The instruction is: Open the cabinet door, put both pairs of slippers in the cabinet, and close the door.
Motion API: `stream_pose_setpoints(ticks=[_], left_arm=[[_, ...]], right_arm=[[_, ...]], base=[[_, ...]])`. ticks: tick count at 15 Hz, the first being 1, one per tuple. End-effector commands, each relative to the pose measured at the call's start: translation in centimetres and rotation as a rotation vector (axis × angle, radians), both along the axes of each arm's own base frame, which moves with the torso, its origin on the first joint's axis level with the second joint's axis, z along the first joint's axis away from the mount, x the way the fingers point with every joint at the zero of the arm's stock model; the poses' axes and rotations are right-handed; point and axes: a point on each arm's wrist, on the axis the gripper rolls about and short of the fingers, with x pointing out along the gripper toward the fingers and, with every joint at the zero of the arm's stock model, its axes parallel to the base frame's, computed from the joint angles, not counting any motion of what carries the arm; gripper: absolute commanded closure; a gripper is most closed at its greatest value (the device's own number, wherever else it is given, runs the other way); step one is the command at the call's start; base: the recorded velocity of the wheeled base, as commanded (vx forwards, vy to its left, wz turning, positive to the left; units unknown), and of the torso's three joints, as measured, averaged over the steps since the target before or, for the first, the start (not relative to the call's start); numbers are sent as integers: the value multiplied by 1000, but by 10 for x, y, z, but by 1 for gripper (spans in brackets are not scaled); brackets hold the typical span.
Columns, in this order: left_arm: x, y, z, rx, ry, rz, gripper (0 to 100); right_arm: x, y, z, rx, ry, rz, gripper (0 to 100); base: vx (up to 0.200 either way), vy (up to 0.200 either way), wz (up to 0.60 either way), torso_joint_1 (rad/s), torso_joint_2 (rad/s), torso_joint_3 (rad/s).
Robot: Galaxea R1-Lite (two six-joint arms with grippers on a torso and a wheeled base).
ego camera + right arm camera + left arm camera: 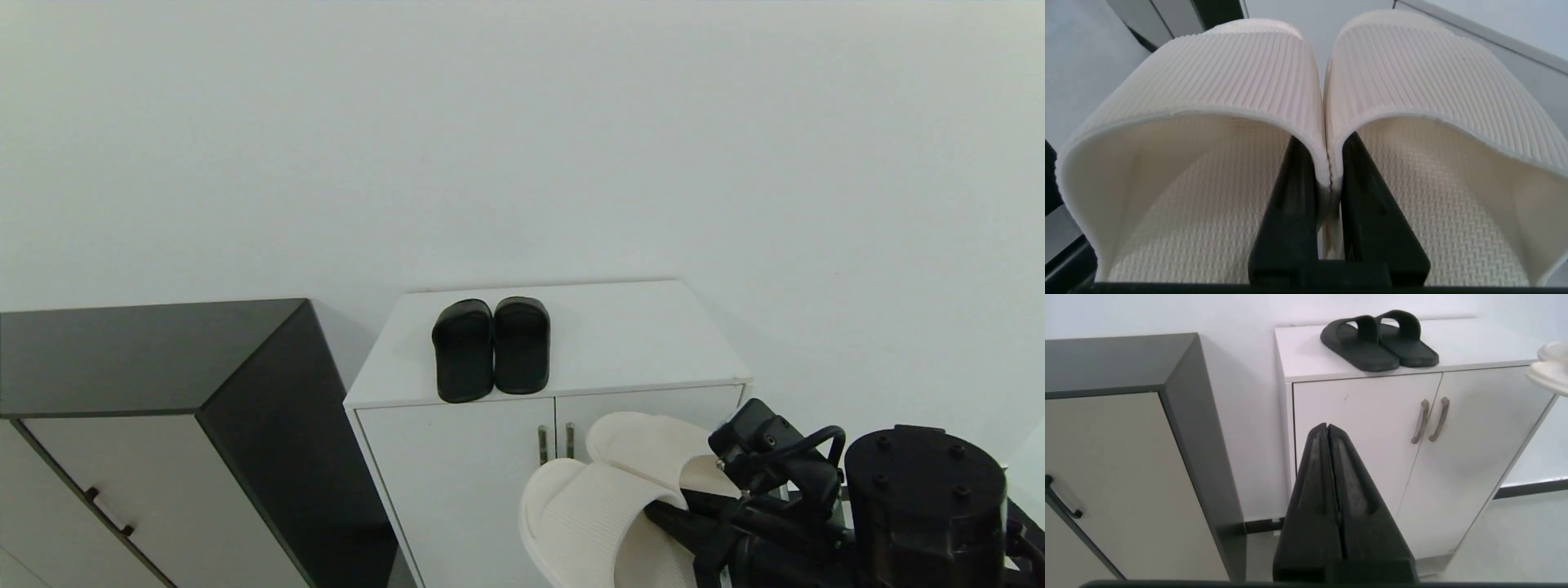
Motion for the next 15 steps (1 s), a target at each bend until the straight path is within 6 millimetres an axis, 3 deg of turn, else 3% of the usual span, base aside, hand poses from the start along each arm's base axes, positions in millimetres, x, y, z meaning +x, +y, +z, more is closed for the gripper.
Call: stream_pose_setpoints(ticks=[1, 13, 14, 15], left_arm=[[0, 0, 0, 0, 0, 0, 100], [1, 0, 0, 2, 15, -6, 100], [1, 0, 0, 2, 18, -8, 0], [1, 0, 0, 2, 16, -6, 0]], right_arm=[[0, 0, -1, -3, 2, 1, 100], [-1, 0, -3, -8, 13, 21, 100], [-1, 0, -4, -12, 16, 21, 100], [-1, -1, -5, -13, 17, 21, 100]], base=[[0, 0, 0, -149, 334, 163], [0, 0, 0, -202, 471, 267], [0, 0, 0, -222, 535, 315], [0, 0, 0, -207, 525, 310]])
